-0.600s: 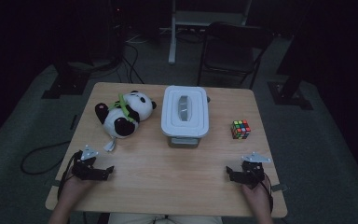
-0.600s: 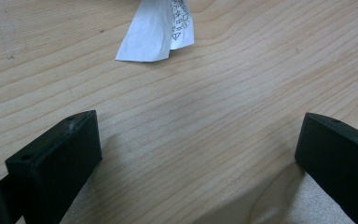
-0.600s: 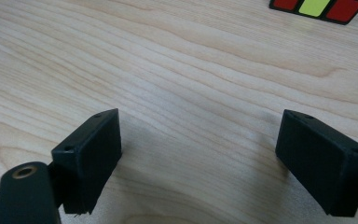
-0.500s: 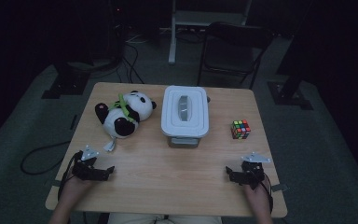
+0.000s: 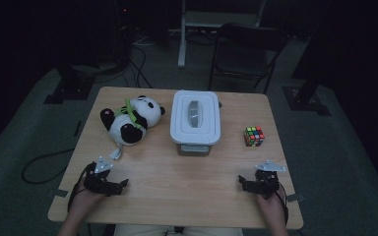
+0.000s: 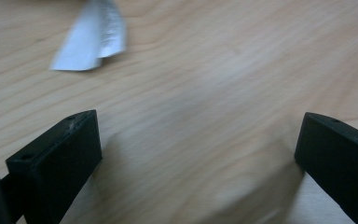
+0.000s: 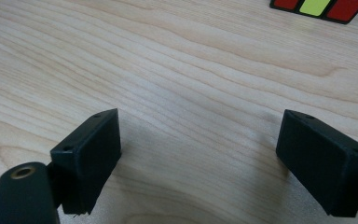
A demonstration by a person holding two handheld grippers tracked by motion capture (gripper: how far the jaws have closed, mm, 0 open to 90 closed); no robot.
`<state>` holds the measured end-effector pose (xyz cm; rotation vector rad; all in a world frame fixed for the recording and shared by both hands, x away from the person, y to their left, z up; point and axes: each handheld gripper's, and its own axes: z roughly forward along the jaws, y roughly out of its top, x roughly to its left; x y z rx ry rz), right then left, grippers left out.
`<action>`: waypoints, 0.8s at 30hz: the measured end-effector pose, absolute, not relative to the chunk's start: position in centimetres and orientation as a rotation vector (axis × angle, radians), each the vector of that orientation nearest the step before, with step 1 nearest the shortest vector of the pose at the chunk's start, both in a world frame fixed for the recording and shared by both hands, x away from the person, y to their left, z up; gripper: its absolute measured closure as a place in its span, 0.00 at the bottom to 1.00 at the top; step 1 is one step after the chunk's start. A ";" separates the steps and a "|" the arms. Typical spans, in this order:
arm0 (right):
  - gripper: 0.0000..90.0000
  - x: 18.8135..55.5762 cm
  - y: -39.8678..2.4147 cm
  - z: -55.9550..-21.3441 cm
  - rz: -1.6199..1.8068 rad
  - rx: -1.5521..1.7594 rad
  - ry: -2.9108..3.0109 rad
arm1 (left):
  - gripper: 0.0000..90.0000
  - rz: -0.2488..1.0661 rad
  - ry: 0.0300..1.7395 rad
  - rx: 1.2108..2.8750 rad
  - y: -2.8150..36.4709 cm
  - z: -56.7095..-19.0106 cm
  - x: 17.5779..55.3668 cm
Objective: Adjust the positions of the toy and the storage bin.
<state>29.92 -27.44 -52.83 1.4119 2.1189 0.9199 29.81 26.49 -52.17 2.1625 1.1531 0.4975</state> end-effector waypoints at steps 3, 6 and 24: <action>0.15 29.9 -27.4 -52.8 0.920 1.414 2.120 | 0.01 0.506 1.092 2.162 25.3 -51.5 29.9; 0.14 30.0 -27.2 -52.8 0.920 1.450 2.093 | 0.01 0.489 1.030 2.178 24.0 -51.1 30.5; 0.15 34.7 -22.0 -50.0 0.952 1.286 2.127 | 0.01 0.417 0.884 2.171 17.1 -49.5 36.5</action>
